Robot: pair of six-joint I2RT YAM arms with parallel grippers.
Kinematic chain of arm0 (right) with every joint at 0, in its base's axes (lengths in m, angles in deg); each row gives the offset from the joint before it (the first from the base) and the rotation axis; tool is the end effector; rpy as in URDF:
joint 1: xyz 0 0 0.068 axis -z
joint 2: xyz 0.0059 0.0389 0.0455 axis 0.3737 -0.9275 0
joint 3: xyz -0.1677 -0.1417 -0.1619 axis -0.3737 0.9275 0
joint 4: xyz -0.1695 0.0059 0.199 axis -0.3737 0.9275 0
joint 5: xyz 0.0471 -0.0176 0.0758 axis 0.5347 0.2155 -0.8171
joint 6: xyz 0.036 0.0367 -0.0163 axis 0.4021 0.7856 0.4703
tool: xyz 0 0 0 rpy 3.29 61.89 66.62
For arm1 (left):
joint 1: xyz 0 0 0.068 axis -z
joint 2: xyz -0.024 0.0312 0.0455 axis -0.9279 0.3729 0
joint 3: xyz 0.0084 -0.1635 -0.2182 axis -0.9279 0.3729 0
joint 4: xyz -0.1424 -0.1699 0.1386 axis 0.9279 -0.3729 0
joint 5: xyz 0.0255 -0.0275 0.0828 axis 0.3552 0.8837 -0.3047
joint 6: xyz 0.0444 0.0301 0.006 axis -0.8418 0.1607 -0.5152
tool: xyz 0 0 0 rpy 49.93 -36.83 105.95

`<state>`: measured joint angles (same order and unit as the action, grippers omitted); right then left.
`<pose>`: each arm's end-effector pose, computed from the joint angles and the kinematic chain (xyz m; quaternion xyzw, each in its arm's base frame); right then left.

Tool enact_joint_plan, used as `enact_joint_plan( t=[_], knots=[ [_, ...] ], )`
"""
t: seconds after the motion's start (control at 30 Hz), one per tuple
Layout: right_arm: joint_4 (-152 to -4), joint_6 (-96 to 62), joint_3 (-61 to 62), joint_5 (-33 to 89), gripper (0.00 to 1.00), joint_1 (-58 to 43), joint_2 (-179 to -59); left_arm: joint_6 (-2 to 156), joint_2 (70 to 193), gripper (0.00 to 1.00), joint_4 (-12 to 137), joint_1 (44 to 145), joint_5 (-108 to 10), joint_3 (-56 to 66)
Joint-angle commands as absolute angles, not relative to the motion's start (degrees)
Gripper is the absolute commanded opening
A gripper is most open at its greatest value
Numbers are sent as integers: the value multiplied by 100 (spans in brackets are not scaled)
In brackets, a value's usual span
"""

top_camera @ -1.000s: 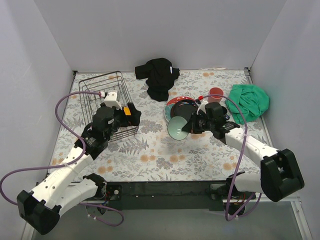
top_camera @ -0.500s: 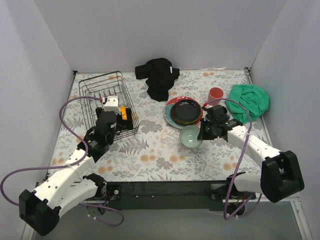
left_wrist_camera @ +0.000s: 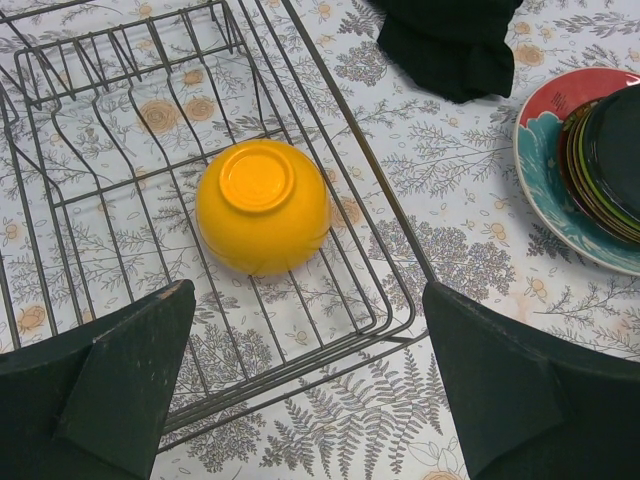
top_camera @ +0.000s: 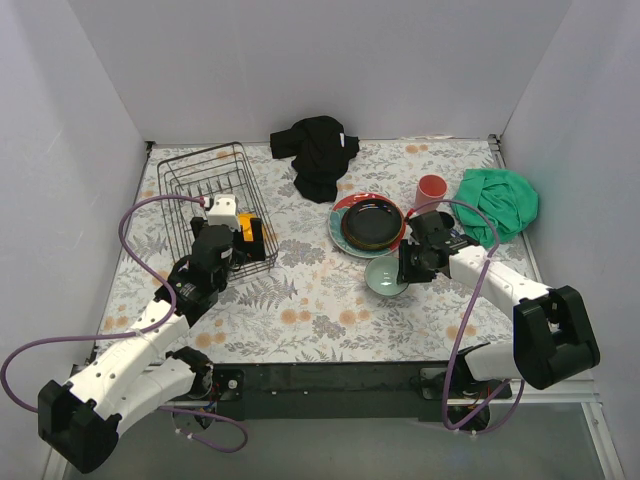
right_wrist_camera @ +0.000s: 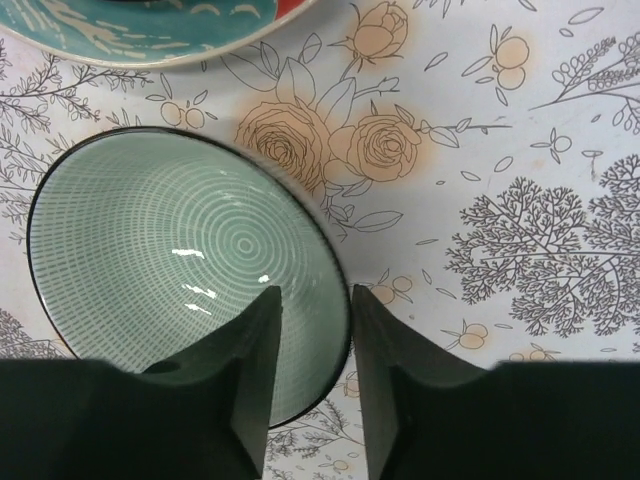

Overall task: Unload the mixed dishes from the dish rack
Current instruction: Place the bowl at the center of the board.

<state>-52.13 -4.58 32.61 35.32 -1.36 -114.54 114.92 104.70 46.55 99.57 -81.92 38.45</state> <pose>0.2321 0.1000 0.1926 -0.0331 0.9649 0.0949 0.2425 0.1743 -0.0893 0.2842 -0.2445 0.7921 -0.2083 0.5190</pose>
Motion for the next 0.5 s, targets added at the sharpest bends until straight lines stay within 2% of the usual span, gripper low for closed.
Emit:
enact_joint_plan(
  t=[0.0,0.17,0.47],
  knots=[
    [-5286,-488,3019,3665,48,-126,-11281,11443,10506,98,4774,9939,-8283,3902],
    [-5364,-567,3036,3762,66,-126,-10851,11495,10637,98,4774,9939,-8370,3894],
    [-6005,-681,3414,3946,84,-126,-9717,11917,11542,98,4370,9518,-8731,3393]
  ],
)
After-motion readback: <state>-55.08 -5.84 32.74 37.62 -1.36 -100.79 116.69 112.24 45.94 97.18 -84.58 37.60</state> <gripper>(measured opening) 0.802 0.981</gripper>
